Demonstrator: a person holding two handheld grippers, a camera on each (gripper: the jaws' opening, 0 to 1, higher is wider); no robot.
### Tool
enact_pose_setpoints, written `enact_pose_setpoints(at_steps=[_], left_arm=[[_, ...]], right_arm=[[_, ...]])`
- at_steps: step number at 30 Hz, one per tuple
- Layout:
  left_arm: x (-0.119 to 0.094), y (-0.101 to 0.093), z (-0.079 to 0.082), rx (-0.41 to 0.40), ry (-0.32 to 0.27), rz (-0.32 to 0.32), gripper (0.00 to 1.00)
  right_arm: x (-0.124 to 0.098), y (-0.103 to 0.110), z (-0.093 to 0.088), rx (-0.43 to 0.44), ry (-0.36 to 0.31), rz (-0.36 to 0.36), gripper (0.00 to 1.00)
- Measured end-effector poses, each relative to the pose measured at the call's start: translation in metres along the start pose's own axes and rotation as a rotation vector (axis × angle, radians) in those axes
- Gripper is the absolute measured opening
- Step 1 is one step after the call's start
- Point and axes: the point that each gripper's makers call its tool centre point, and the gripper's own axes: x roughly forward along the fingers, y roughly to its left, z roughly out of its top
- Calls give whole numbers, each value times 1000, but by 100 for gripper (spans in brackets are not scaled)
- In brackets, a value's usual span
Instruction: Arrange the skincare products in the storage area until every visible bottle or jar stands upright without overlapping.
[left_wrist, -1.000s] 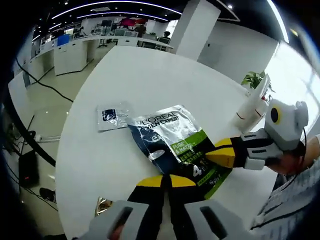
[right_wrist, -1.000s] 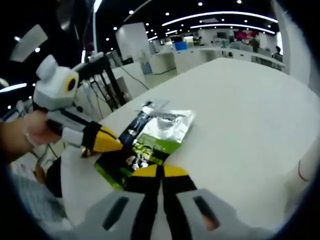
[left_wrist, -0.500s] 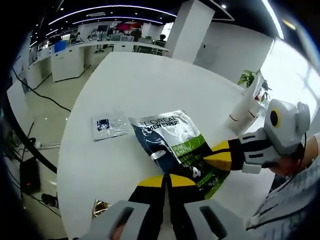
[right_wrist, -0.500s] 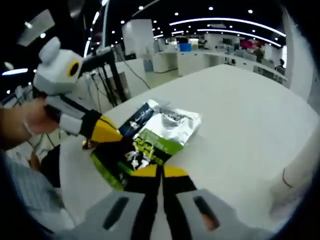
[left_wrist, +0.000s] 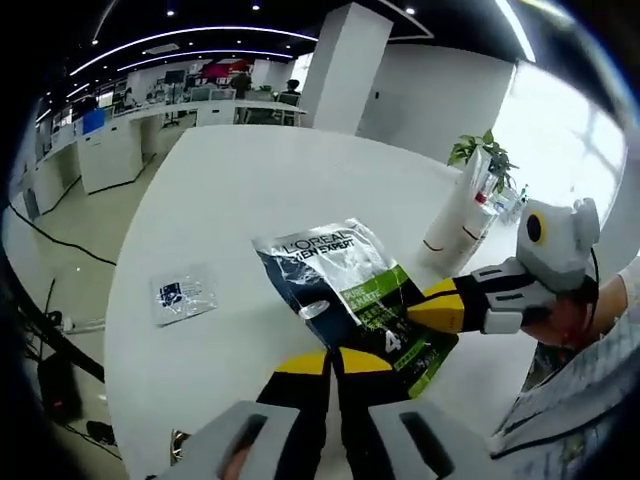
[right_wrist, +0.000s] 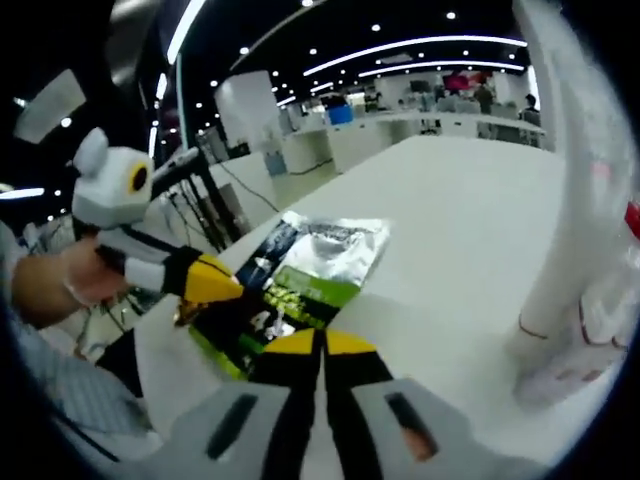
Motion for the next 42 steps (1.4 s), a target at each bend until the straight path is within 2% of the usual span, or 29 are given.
enact_pose_setpoints(at_steps=[17, 20, 23, 31, 36, 42], left_arm=[[33, -42, 14, 50, 23, -90, 2], [37, -46, 16, 51, 30, -95, 2], [45, -51, 18, 51, 36, -98, 2], [59, -59, 20, 42, 45, -103, 2], [68, -62, 17, 17, 60, -103, 2], [76, -64, 18, 18, 58, -86, 2]], right_arm=[[-34, -42, -1, 15, -35, -120, 1], [-37, -47, -2, -45, -18, -148, 1], [-39, -54, -3, -153, 17, -199, 1], [-43, -71, -6, -134, 34, -242, 2], [-44, -76, -11, -159, 47, -261, 2], [-40, -86, -12, -227, 80, -324, 2]])
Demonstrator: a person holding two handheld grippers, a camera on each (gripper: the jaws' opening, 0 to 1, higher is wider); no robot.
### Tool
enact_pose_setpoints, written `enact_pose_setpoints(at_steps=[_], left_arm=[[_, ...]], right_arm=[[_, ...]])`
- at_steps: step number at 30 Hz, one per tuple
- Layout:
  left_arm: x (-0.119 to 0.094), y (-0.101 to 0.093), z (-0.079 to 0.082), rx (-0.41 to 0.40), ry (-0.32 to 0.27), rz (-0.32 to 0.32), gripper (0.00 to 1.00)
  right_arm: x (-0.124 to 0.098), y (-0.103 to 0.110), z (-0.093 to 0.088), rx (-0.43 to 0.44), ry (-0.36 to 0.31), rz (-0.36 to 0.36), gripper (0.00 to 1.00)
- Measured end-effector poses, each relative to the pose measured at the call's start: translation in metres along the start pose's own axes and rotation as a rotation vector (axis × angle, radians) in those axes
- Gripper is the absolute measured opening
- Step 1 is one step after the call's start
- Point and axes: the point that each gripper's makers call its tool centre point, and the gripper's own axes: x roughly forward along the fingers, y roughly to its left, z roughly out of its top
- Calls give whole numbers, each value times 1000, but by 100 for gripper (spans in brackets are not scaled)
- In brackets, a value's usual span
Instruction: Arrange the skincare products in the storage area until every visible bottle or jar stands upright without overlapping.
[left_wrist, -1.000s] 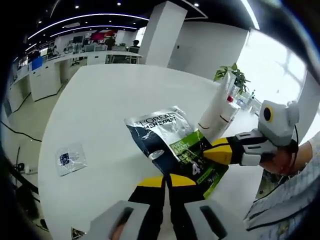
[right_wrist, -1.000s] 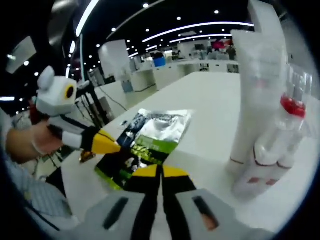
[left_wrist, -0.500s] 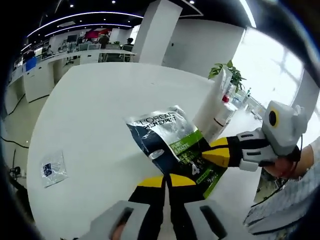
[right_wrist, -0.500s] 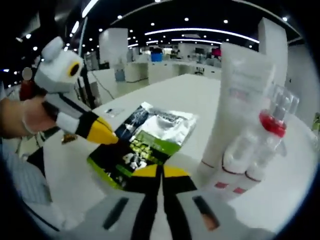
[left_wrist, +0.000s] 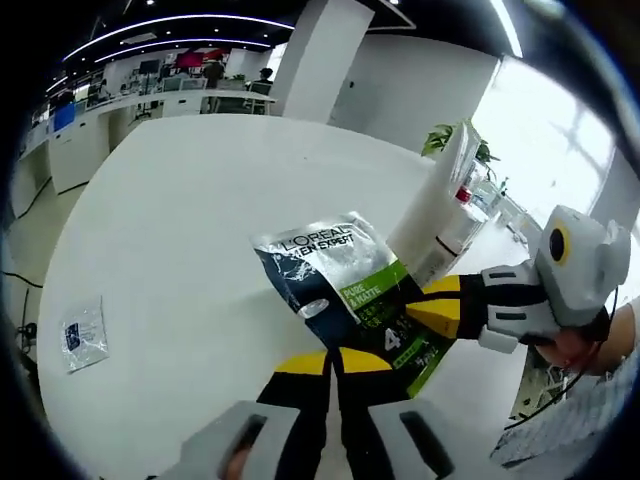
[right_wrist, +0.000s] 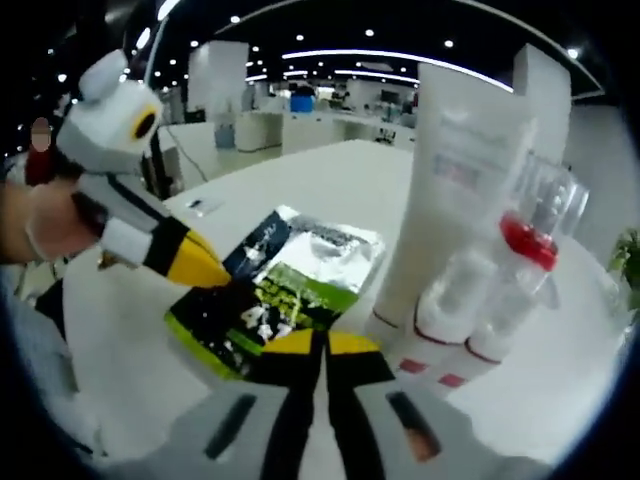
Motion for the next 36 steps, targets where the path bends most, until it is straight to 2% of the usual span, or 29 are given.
enact_pose_setpoints(at_steps=[1, 9, 11, 14, 16, 20, 24, 28, 32, 36], left_arm=[[2, 1, 0, -1, 0, 4, 2], [6, 6, 2, -29, -4, 24, 1], [8, 7, 2, -56, -7, 27, 1], [12, 9, -1, -107, -4, 41, 1], [13, 12, -2, -107, -9, 65, 0], [12, 16, -9, -138, -6, 95, 0], [13, 17, -14, -156, -13, 129, 0], [12, 18, -12, -167, -45, 158, 0], [12, 17, -13, -163, -70, 197, 0], [13, 16, -15, -101, -91, 226, 0]], right_arm=[[2, -1, 0, -21, 2, -11, 3], [3, -4, 1, -30, -3, -18, 4], [3, -5, -1, -36, 3, -25, 5], [1, -12, -1, -52, 7, -58, 4], [-3, -15, 2, -83, -7, -77, 3], [-8, -6, 1, -57, -23, -35, 3], [-13, 21, -20, -13, -4, 66, 3], [-14, 34, -35, -18, 30, 113, 2], [-11, 40, -43, -27, 65, 139, 1], [-9, 36, -44, -27, 57, 146, 1]])
